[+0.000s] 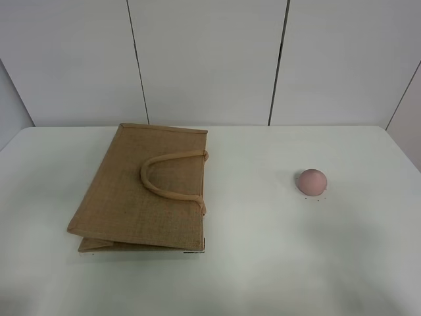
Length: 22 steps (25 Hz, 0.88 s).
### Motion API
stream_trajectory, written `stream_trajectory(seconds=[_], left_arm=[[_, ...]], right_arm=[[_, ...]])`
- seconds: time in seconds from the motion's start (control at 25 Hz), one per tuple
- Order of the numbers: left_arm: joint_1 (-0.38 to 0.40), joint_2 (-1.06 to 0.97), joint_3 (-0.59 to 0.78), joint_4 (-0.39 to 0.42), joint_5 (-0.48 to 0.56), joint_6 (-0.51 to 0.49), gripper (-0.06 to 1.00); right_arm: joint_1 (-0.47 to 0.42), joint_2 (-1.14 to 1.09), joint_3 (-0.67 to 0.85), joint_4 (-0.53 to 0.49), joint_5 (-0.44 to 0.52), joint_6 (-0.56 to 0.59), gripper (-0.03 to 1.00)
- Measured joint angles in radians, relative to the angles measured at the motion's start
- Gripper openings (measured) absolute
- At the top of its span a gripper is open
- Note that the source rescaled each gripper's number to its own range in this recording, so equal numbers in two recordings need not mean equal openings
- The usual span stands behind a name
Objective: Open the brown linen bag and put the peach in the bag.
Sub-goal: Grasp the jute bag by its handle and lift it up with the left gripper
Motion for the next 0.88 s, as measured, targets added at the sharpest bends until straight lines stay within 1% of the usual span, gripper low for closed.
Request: stream_trajectory(seconds=[0.16, 0.36, 0.48, 0.72, 0.8, 0.88], left_arm=[[0.0, 0.295, -0.125, 0.034, -0.022, 0.0, 1.0], [0.0, 0.662, -0.291, 0.036, -0.077, -0.012, 1.0], [0.0, 0.877, -0.404, 0.036, -0.085, -0.031, 1.0], [-0.005, 1.197, -0.629, 0.035, -0.086, -0.088, 1.0], [-0.025, 1.267, -0.686, 0.037, -0.08, -0.118, 1.0], [-0.064, 1.323, -0.735, 0.037, -0.074, -0.151, 1.0]], right_arm=[[0.0, 0.0, 0.0, 0.0, 0.0, 0.0, 1.0], [0.0, 0.0, 0.0, 0.0, 0.0, 0.0, 1.0], [0.0, 0.0, 0.0, 0.0, 0.0, 0.0, 1.0], [0.0, 0.0, 0.0, 0.0, 0.0, 0.0, 1.0], [0.0, 0.0, 0.0, 0.0, 0.0, 0.0, 1.0], [0.0, 0.0, 0.0, 0.0, 0.0, 0.0, 1.0]])
